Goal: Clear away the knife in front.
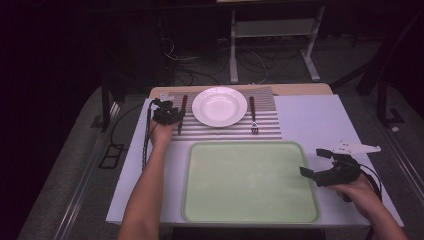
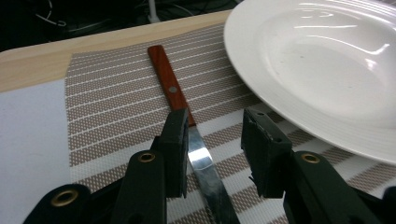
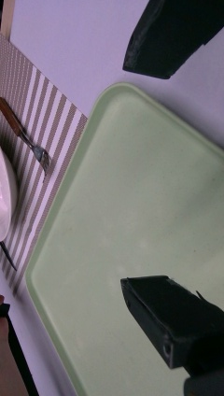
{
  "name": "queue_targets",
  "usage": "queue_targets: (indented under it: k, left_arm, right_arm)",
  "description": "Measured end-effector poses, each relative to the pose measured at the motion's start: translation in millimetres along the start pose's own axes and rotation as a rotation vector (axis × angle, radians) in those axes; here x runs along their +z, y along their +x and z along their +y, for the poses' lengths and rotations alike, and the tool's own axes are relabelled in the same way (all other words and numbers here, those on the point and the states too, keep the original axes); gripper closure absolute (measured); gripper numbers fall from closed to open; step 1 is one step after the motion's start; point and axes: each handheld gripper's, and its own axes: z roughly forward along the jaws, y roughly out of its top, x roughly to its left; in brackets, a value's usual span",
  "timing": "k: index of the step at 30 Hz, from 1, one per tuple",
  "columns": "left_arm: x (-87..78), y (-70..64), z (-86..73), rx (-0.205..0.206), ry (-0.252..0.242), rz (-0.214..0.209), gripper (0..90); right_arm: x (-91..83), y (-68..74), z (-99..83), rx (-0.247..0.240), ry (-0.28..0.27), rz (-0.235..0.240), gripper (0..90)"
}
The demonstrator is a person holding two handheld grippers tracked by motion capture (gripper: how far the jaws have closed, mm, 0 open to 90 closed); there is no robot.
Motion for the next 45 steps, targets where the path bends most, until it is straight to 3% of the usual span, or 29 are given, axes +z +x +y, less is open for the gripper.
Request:
queue_targets:
  k: [10,20,30,37,45]
  left_arm:
    - [19.6,6.8,5.5,-0.031,0.020,0.035,62.9]
    - [36.5,7.7,7.1,-0.031,0.052,0.080,62.8]
    - [43.9,9.7,2.8,-0.057,0.052,0.098,62.7]
    - [47.3,7.0,7.8,-0.031,0.082,0.105,63.2]
    - [48.7,5.1,8.0,-0.031,0.092,0.098,72.0]
  right_arm:
    - [-1.3,-1.0,-0.3,0.004,-0.001,0.002,0.0]
    - [-3.0,-2.2,-0.8,0.009,-0.008,0.005,0.0]
    - [-2.3,-1.9,-1.1,0.006,-0.005,0.007,0.0]
    - [-1.7,-2.3,-1.2,0.006,-0.004,0.007,0.0]
    - [-2.7,-2.3,-1.7,0.008,-0.006,0.007,0.0]
